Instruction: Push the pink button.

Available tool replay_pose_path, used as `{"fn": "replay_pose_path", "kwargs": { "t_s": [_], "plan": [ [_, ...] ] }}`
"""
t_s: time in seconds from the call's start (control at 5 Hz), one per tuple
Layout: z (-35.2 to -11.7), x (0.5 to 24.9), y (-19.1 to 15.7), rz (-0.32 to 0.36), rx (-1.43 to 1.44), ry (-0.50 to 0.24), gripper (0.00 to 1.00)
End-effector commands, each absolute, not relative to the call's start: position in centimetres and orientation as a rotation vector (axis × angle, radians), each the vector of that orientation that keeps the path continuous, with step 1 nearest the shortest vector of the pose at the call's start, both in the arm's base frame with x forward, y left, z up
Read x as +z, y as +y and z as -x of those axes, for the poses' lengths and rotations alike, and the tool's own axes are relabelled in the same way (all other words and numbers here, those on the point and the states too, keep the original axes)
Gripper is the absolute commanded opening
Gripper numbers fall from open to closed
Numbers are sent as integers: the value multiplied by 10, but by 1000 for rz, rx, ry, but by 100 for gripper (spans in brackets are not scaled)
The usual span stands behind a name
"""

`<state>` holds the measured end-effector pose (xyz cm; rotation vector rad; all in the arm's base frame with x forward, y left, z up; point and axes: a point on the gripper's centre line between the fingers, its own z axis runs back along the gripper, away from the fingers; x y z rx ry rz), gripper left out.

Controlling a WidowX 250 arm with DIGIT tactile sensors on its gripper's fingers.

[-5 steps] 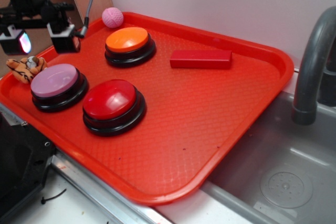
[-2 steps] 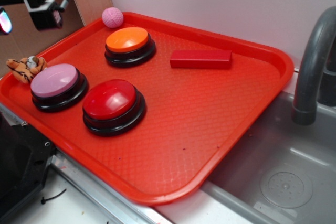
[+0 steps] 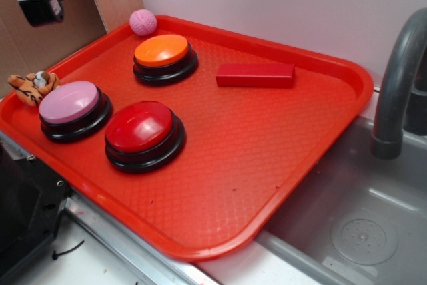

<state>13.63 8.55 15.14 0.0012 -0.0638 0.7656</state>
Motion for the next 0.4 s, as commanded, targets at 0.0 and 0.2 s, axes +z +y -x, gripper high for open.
{"fn": "replay_pose_path", "kwargs": {
  "t_s": [0.0,0.2],
  "plan": [
    [-127,177,97,-34,764,-150,100],
    [-122,185,99,11,726,-168,100]
  ]
}}
